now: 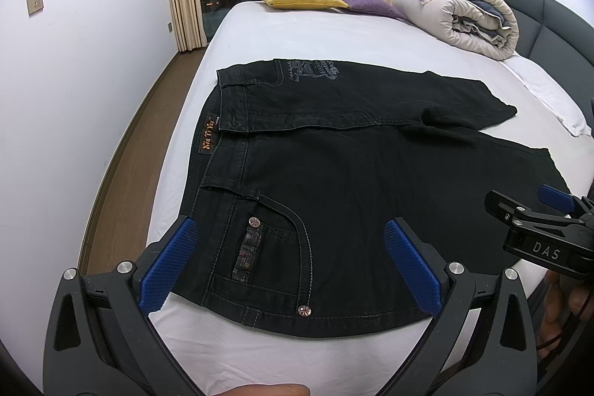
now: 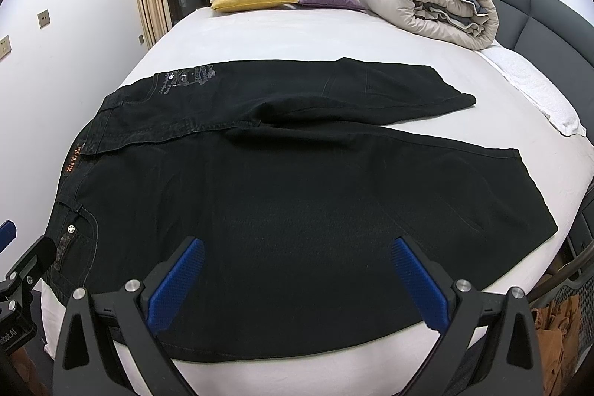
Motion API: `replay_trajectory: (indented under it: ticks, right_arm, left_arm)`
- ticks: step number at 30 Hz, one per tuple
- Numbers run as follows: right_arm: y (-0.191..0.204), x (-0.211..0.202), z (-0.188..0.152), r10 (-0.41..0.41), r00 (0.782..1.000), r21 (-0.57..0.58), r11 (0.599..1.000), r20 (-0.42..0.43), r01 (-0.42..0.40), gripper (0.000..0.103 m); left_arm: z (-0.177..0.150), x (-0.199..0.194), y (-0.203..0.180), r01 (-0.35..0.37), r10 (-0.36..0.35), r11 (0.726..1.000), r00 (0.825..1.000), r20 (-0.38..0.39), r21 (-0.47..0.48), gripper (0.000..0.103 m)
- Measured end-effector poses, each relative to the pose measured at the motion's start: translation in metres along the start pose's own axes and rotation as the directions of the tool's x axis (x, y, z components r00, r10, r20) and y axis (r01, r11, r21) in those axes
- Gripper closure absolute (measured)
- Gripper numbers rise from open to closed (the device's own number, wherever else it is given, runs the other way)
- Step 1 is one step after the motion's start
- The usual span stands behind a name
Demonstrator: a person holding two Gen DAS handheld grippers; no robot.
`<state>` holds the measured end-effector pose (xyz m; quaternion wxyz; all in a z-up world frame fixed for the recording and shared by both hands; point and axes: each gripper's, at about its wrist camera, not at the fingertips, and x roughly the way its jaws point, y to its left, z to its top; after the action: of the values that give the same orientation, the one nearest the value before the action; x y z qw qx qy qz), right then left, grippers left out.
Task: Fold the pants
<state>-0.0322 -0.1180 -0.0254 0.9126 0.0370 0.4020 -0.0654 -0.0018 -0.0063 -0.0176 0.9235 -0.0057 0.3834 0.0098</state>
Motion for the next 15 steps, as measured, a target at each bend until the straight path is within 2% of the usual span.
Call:
replay_trajectory:
  ticks: [15]
  right_arm:
    - [0.0008,0.0008,-0.0021,0.001,1.0,-0.001,1.0,-0.005,-0.001,0.0]
  left_arm:
    - [-0.0001,0.0004,0.0,-0.001,0.001,1.0,1.0,-0.001,0.0,0.0]
